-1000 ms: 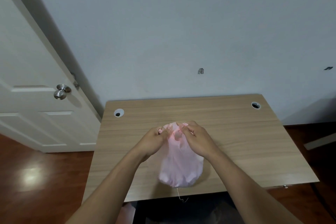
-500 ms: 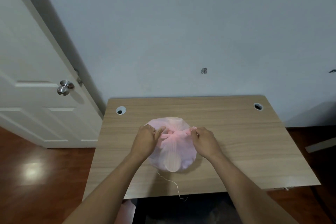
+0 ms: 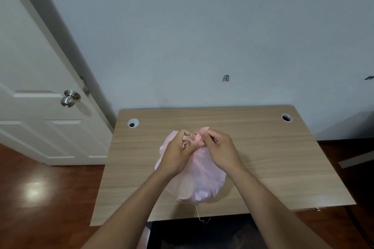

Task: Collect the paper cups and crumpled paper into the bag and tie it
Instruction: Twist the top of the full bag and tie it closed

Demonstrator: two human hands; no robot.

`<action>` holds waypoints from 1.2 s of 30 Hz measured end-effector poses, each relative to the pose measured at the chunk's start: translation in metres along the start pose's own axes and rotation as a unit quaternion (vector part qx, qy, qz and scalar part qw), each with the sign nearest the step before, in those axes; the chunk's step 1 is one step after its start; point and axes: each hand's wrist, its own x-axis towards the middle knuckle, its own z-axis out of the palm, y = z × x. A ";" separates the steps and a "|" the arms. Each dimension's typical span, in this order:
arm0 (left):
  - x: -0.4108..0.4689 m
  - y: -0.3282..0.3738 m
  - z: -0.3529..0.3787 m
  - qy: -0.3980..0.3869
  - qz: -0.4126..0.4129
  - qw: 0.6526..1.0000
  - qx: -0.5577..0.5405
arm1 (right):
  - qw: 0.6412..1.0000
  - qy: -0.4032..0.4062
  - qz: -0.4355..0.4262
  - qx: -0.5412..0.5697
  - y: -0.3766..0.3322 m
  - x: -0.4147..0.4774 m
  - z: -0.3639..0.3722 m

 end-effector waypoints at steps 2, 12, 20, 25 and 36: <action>-0.001 0.000 -0.002 -0.038 0.002 0.999 0.001 | 0.999 0.006 0.010 0.034 0.002 0.000 -0.001; -0.003 0.015 -0.003 -0.126 -0.010 0.992 0.013 | 0.993 0.038 0.043 0.106 0.013 -0.006 0.004; -0.005 0.026 0.002 -0.057 -0.137 0.954 -0.260 | 0.983 -0.046 0.054 0.170 0.010 -0.017 -0.007; 0.003 0.036 0.002 0.005 -0.149 0.945 -0.290 | 0.983 -0.101 0.042 0.150 0.020 -0.030 0.008; 0.007 0.024 -0.008 0.007 -0.115 0.964 -0.238 | 0.989 -0.083 0.044 0.111 0.028 -0.030 0.023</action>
